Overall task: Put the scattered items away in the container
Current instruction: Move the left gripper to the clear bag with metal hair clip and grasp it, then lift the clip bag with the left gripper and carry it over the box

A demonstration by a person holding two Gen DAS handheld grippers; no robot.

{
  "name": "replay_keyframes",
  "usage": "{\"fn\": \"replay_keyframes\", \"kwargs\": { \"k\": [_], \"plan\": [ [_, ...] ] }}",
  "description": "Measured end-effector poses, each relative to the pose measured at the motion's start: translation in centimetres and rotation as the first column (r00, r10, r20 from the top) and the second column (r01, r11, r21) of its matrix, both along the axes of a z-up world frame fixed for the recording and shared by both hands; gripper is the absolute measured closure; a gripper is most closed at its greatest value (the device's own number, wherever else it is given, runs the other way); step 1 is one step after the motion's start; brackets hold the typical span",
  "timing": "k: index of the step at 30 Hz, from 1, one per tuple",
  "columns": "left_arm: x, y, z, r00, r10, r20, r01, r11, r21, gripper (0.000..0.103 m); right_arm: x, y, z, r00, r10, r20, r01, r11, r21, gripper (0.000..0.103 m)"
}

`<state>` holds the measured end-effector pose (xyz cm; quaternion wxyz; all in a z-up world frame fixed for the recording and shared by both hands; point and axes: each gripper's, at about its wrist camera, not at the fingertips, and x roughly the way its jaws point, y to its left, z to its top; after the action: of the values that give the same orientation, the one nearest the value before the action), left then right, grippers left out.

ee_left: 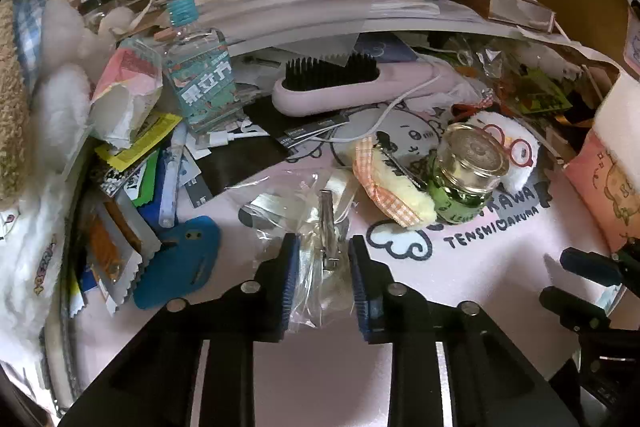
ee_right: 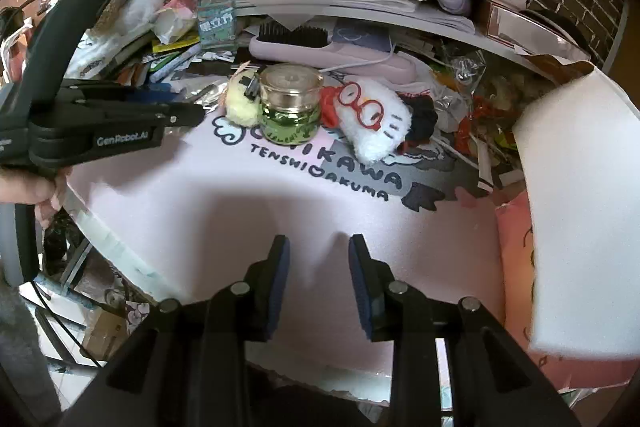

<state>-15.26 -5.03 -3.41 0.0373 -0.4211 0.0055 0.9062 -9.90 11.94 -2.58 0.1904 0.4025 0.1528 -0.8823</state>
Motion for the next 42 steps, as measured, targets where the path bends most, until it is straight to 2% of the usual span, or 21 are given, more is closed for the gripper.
{"fn": "replay_keyframes", "kwargs": {
  "k": [4,8,17,25,35,40,42],
  "plan": [
    [0.3,-0.1,0.1,1.0,-0.001,-0.001,0.001,1.0,0.015,0.093,0.0,0.1,0.0,1.0,-0.004,-0.003,0.004,1.0,0.001,0.076],
    [0.7,0.1,0.4,1.0,-0.005,-0.008,0.005,1.0,0.022,0.093,0.0,0.2,-0.1,1.0,-0.005,-0.003,0.005,1.0,-0.001,0.073],
    [1.9,0.3,3.5,0.998,0.007,-0.065,-0.007,1.0,0.01,0.093,0.2,0.1,0.0,1.0,-0.007,-0.006,0.007,1.0,-0.002,0.073],
    [2.5,2.8,8.2,0.986,-0.098,-0.136,0.107,0.992,0.063,0.093,0.4,0.2,-0.1,0.999,-0.027,-0.027,0.027,1.0,0.011,0.073],
    [2.1,8.9,13.4,0.941,-0.253,-0.226,0.274,0.959,0.068,0.093,0.3,0.7,0.1,0.991,-0.101,-0.085,0.108,0.991,0.083,0.071],
    [1.8,12.5,15.3,0.901,-0.36,-0.244,0.385,0.921,0.06,0.093,0.1,0.9,0.2,0.99,-0.107,-0.088,0.115,0.989,0.09,0.07],
    [1.6,14.2,16.1,0.875,-0.42,-0.242,0.446,0.892,0.065,0.093,0.1,0.9,0.1,0.99,-0.107,-0.087,0.115,0.989,0.09,0.07]
  ]
}}
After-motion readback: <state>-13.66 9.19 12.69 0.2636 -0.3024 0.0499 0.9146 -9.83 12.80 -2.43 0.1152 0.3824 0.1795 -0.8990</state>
